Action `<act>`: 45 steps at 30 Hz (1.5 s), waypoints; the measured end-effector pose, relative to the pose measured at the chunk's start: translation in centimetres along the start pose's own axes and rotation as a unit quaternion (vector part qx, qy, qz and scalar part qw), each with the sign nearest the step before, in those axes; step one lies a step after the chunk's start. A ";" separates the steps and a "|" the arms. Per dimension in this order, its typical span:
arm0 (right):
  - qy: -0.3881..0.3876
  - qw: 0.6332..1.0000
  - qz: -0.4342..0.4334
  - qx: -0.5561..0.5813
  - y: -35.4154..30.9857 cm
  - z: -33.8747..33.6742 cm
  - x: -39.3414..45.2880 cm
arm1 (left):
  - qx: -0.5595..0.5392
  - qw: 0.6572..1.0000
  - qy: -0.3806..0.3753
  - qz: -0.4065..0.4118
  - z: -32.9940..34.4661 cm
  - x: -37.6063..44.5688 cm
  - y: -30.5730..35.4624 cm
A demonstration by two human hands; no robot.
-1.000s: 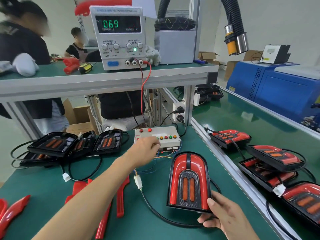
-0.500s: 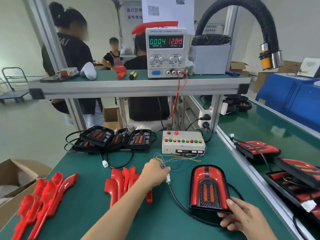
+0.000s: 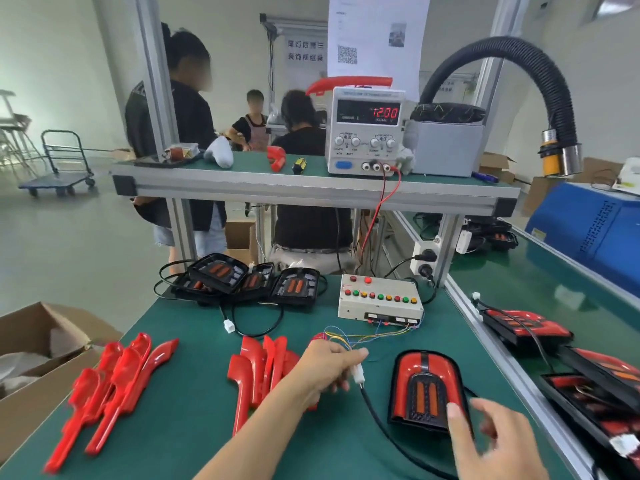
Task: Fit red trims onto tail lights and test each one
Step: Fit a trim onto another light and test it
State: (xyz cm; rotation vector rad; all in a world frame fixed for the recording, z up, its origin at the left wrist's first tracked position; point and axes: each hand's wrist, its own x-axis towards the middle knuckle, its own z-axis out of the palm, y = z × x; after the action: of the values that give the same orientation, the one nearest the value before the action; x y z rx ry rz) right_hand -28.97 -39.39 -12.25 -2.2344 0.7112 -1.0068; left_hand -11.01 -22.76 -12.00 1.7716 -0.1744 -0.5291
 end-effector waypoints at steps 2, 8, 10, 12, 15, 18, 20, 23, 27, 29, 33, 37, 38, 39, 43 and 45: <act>-0.010 0.987 -0.154 -0.032 -2.1 1.6 -1.2 | 0.012 1.000 -0.002 -0.007 0.6 -0.1 0.2; -0.165 0.951 -0.212 -0.156 -5.7 7.1 -0.2 | -0.002 1.000 0.008 -0.018 1.6 -0.6 1.1; -0.187 0.952 -0.189 -0.152 -6.0 8.0 0.3 | -0.014 1.000 0.007 -0.016 1.6 -0.7 1.2; -0.201 0.951 -0.180 -0.153 -5.9 8.2 0.7 | -0.017 1.000 -0.003 -0.011 1.4 -0.6 1.2; -0.209 0.948 -0.169 -0.172 -5.9 7.9 1.2 | -0.022 0.998 -0.051 -0.018 1.1 -0.8 1.2; -0.210 0.941 -0.157 -0.212 -6.2 7.8 1.1 | -0.046 0.997 -0.051 -0.032 1.6 -0.7 0.9; -0.212 0.935 -0.151 -0.239 -6.4 8.0 1.2 | -0.059 0.997 -0.028 -0.043 2.2 -0.7 1.0; -0.223 0.924 -0.154 -0.269 -6.4 8.1 1.8 | -0.065 0.997 0.002 -0.045 3.1 -0.6 1.1; -0.242 0.913 -0.171 -0.280 -6.2 8.2 2.6 | -0.064 0.997 0.030 -0.043 3.6 -0.3 1.2; -0.249 0.911 -0.181 -0.273 -6.0 8.1 3.0 | -0.066 0.996 0.029 -0.050 3.5 -0.2 1.4; -0.259 0.908 -0.205 -0.259 -5.7 7.7 3.3 | -0.084 0.993 0.012 -0.078 3.2 -0.2 1.6; -0.267 0.900 -0.232 -0.254 -5.5 7.3 3.4 | -0.105 0.989 0.009 -0.099 3.2 -0.3 1.4; -0.265 0.899 -0.236 -0.258 -5.5 7.3 3.4 | -0.111 0.989 0.008 -0.102 3.3 -0.3 1.3; -0.262 0.898 -0.235 -0.265 -5.6 7.3 3.4 | -0.116 0.988 0.005 -0.104 3.4 -0.3 1.3; -0.249 0.907 -0.209 -0.269 -5.5 7.3 3.3 | -0.135 0.985 -0.002 -0.103 3.8 -0.5 1.3; -0.246 0.909 -0.199 -0.270 -5.4 7.2 3.2 | -0.142 0.985 -0.003 -0.100 4.0 -0.5 1.2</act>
State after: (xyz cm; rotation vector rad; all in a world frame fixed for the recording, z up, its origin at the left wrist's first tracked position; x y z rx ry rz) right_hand -20.30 -35.70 -10.91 -3.0427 0.3285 -0.3785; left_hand -12.96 -26.42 -11.42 1.5162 0.0737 -0.6699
